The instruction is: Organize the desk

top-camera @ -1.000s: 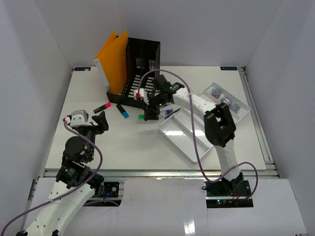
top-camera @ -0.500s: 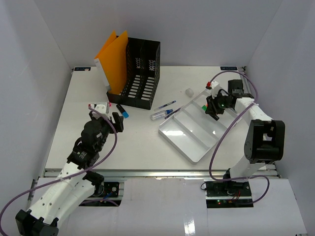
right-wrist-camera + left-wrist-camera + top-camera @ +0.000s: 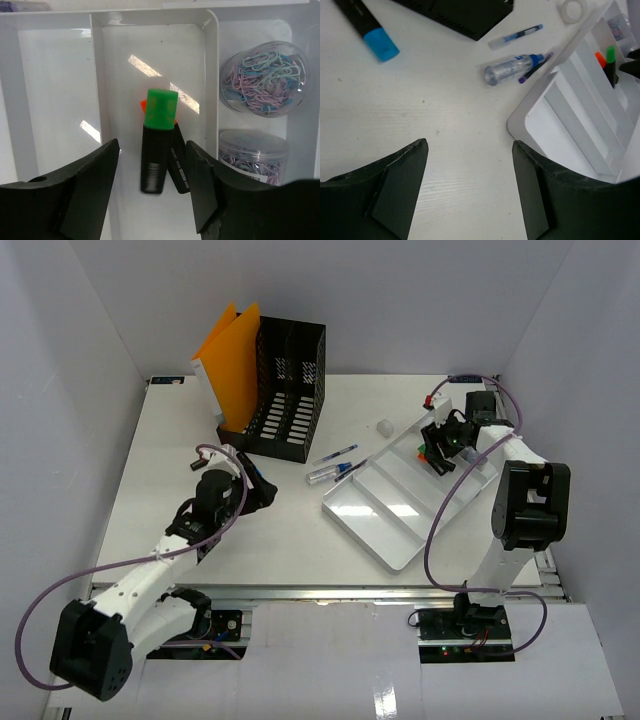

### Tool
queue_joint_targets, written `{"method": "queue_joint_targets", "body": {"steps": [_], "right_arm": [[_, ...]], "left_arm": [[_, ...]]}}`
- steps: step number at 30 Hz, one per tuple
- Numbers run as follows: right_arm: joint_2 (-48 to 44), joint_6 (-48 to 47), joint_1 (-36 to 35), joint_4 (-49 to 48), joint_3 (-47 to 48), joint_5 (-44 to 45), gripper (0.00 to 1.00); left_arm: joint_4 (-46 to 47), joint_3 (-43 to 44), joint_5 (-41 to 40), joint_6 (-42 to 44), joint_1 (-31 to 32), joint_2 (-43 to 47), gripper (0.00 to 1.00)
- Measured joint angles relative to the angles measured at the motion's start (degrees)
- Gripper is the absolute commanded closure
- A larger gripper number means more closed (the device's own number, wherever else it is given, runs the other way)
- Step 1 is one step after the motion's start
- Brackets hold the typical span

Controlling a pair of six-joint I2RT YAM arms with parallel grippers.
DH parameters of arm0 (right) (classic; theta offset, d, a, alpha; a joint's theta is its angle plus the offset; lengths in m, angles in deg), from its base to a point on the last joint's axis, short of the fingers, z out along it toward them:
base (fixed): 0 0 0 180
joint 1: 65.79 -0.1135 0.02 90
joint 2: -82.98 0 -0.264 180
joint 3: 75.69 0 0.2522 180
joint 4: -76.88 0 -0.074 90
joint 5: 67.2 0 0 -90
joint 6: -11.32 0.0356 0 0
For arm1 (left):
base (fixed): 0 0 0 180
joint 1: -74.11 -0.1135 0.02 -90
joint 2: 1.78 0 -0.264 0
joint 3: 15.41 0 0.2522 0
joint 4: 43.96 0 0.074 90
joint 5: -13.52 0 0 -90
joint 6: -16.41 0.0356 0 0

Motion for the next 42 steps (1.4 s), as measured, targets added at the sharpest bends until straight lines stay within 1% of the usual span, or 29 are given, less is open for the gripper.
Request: {"method": "queue_joint_targets", "body": {"steps": [3, 6, 9, 11, 14, 17, 20, 24, 26, 29, 33, 37, 39, 40, 42], "right_arm": [[-0.8, 0.4, 0.1, 0.1, -0.4, -0.5, 0.28], [-4.8, 1.4, 0.2, 1.3, -1.7, -2.6, 0.28], [-10.6, 3.4, 0.2, 2.9, -2.3, -7.5, 0.28], [-15.8, 5.5, 0.2, 3.5, -3.8, -12.7, 0.26], [-25.0, 9.1, 0.0, 0.6, -9.7, -19.9, 0.22], [-31.9, 10.8, -0.5, -0.3, -16.4, -23.7, 0.22], [-32.9, 11.3, -0.5, -0.5, -19.1, -25.8, 0.22], [-32.2, 11.8, -0.2, -1.0, -20.1, -27.8, 0.22], [-32.2, 11.9, -0.2, -1.3, -20.2, -28.7, 0.22], [-32.2, 11.9, -0.2, -1.5, -20.2, -30.0, 0.22], [-32.2, 11.9, -0.2, -1.6, -20.2, -31.4, 0.22], [-32.2, 11.9, -0.2, -1.7, -20.3, -32.0, 0.22], [-32.2, 11.8, -0.2, -1.7, -20.4, -32.1, 0.22], [-32.2, 11.8, -0.2, -1.7, -20.6, -32.2, 0.22], [-32.3, 11.8, -0.2, -1.7, -20.8, -32.2, 0.22]], "left_arm": [[-0.6, 0.9, 1.5, -3.5, -2.7, -5.6, 0.24], [-1.7, 5.1, 2.5, -5.7, -4.8, -12.6, 0.26], [-3.2, 10.4, 2.5, -6.9, -6.4, -19.0, 0.28], [-4.4, 13.7, 2.1, -7.2, -7.3, -22.8, 0.30], [-6.2, 18.1, 0.6, -7.0, -8.1, -28.0, 0.32], [-8.9, 22.7, -2.0, -6.5, -8.4, -33.2, 0.32], [-10.9, 26.4, -4.9, -5.9, -8.4, -37.7, 0.33], [-12.7, 28.5, -7.7, -5.5, -8.4, -41.3, 0.33], [-13.3, 29.6, -8.9, -5.4, -8.4, -43.0, 0.37], [-13.5, 31.7, -10.0, -4.7, -8.4, -45.9, 0.38], [-13.6, 33.5, -11.2, -4.1, -8.4, -48.4, 0.40], [-13.5, 34.2, -12.2, -3.1, -8.4, -49.2, 0.43], [-13.5, 34.2, -12.4, -2.6, -8.4, -49.3, 0.47], [-13.5, 34.2, -12.5, -2.4, -8.4, -49.4, 0.52], [-13.6, 34.2, -12.7, -1.9, -8.3, -49.5, 0.56]]}}
